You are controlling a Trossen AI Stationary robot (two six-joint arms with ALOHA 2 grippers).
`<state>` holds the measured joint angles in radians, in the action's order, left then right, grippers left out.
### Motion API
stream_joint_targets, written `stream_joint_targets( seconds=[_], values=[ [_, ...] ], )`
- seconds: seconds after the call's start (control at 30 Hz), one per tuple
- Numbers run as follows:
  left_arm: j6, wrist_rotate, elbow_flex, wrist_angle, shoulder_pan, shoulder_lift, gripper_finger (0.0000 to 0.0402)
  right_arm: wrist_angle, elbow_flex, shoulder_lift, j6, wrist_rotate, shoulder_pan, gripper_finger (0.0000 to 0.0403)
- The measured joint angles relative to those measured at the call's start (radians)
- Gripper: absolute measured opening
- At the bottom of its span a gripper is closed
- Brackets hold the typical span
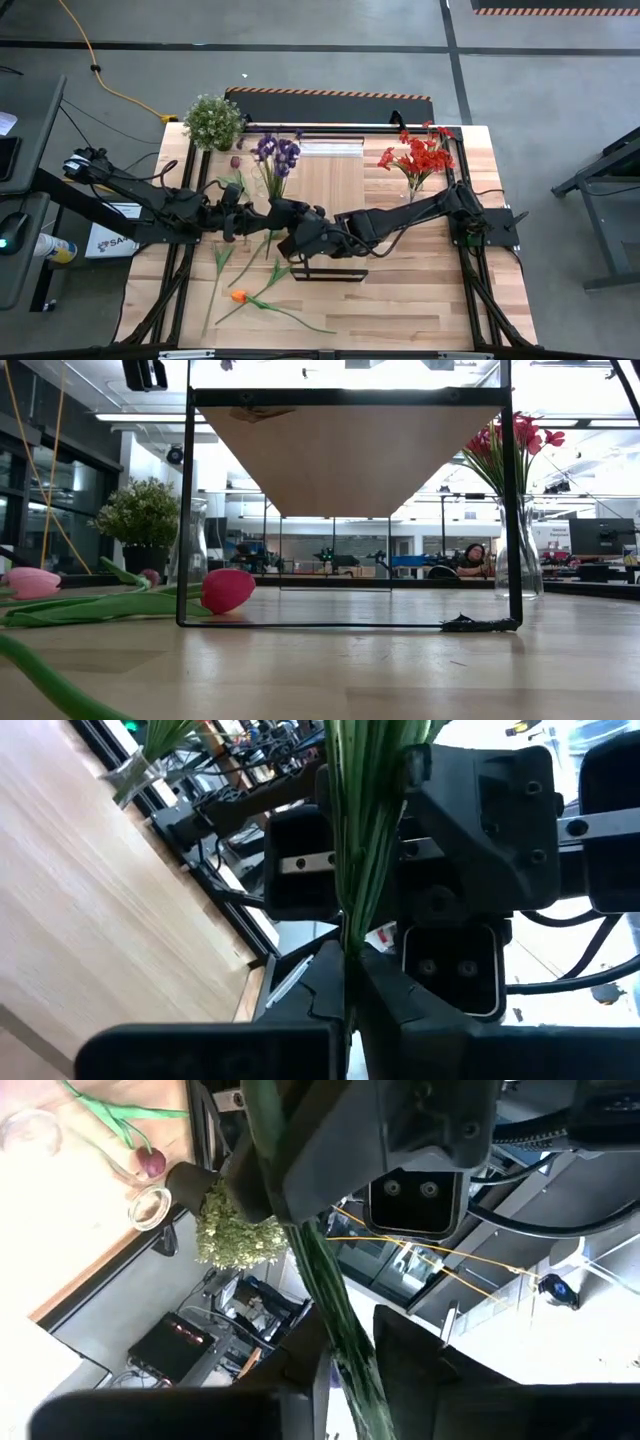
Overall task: Pick and place flowers into a vace then onto a shelf
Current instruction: Put the violet flowers into the right transparent vase
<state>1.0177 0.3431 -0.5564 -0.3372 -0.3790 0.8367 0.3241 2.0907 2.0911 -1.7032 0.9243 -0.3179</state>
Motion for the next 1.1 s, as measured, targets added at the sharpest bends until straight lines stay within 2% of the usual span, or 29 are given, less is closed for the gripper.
stream_joint_targets(
  seconds=[0.33,0.53,0.87,1.1],
  values=[
    [-0.027,0.037,0.000,-0.002,0.000,0.000,0.0044,-0.001,0.000,-0.002,0.069,0.118,-0.032,0.0103],
    [-0.045,0.074,0.002,0.003,0.002,0.002,0.0044,-0.002,0.001,-0.004,0.092,0.153,-0.056,0.0121],
    [-0.084,0.098,0.002,-0.002,0.001,0.002,0.0044,0.004,0.001,-0.015,0.173,0.273,-0.099,0.0124],
    [-0.170,0.123,0.002,-0.033,0.000,0.001,0.0044,0.000,0.003,-0.090,0.272,0.338,-0.109,0.0124]
  ],
)
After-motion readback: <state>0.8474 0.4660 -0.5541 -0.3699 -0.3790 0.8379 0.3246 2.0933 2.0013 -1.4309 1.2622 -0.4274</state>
